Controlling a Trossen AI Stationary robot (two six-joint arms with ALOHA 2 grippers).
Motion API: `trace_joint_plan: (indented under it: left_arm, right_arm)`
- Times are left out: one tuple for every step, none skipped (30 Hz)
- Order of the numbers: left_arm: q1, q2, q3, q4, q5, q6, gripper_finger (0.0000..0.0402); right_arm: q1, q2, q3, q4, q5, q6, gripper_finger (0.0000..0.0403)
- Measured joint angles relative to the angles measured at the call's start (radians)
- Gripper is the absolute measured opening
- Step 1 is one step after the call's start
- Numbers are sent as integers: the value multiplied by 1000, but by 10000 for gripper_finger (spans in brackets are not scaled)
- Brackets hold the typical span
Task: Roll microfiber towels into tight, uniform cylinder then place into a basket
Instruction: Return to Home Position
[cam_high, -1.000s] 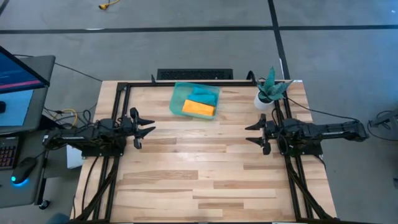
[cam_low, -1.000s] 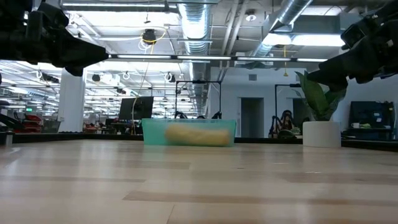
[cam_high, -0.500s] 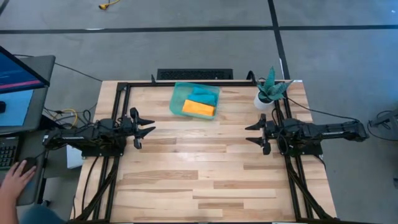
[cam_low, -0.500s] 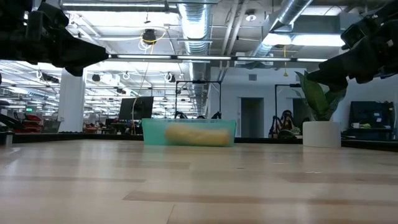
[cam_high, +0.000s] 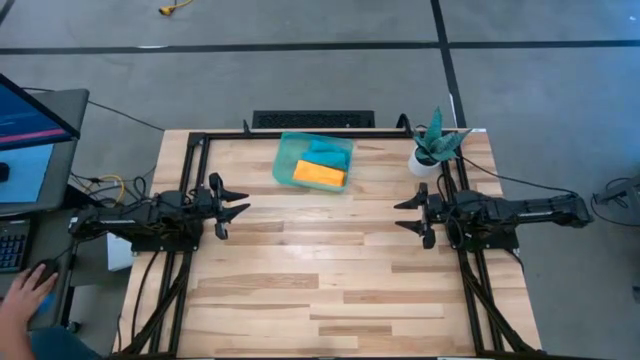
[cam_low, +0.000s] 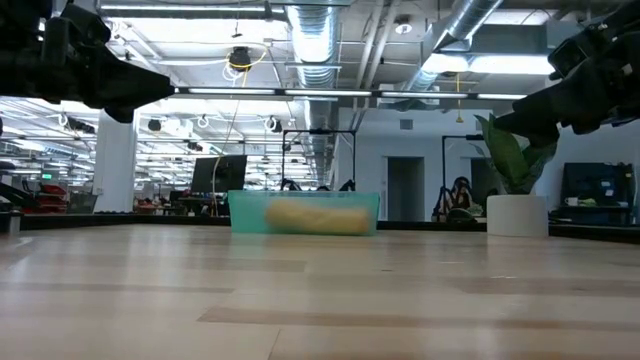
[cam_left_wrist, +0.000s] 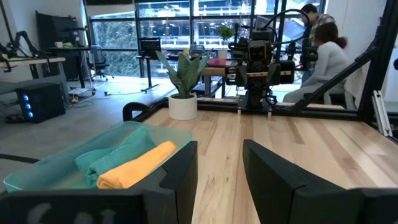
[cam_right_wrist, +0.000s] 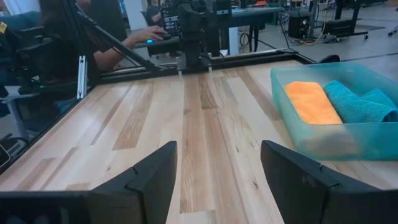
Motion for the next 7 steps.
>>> trace_joint_plan:
  left_arm:
    - [0,0,0,0,0,2,118]
    - [0,0,0,0,0,7,118]
    - [0,0,0,0,0,8,118]
    - [0,0,0,0,0,7,118]
    - [0,0,0,0,0,4,118]
    - [0,0,0,0,0,0,118]
    - [0,0,0,0,0,0,118]
  right_arm:
    - [0,0,0,0,0,0,255]
    - [0,0,0,0,0,0,255]
    - [0,0,0,0,0,0,255]
    - [0,0,0,0,0,0,255]
    - [0,0,0,0,0,0,255]
    - [0,0,0,0,0,0,255]
    - [0,0,0,0,0,0,255]
